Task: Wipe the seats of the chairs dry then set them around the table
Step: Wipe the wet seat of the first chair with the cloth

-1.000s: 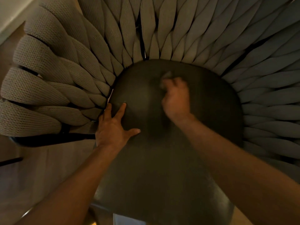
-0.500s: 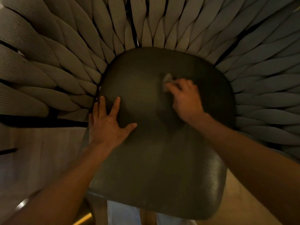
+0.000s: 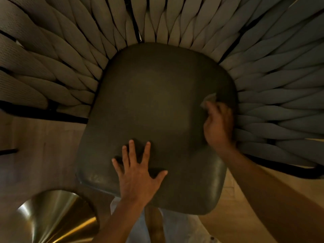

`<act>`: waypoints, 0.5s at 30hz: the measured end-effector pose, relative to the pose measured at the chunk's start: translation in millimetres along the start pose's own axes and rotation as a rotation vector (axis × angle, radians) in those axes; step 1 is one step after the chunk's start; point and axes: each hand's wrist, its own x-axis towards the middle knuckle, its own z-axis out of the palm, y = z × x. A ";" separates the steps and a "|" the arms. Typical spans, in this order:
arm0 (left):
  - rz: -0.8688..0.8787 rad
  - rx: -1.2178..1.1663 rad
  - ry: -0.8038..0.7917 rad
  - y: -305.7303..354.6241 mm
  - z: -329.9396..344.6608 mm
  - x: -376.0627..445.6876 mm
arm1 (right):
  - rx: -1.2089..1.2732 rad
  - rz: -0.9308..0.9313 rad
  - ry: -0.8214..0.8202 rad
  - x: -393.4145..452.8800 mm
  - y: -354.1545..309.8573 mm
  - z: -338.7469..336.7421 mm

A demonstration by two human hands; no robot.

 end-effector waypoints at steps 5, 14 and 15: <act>-0.054 -0.037 -0.033 7.0 6.3 -20.8 | 0.020 -0.250 -0.268 -142.2 2.2 -19.6; -0.072 -0.054 -0.138 13.2 11.0 -57.7 | -0.016 -0.493 -0.453 -213.5 18.7 -45.2; -0.072 -0.064 -0.147 13.5 11.8 -61.0 | -0.009 -0.475 -0.442 -197.0 20.6 -45.4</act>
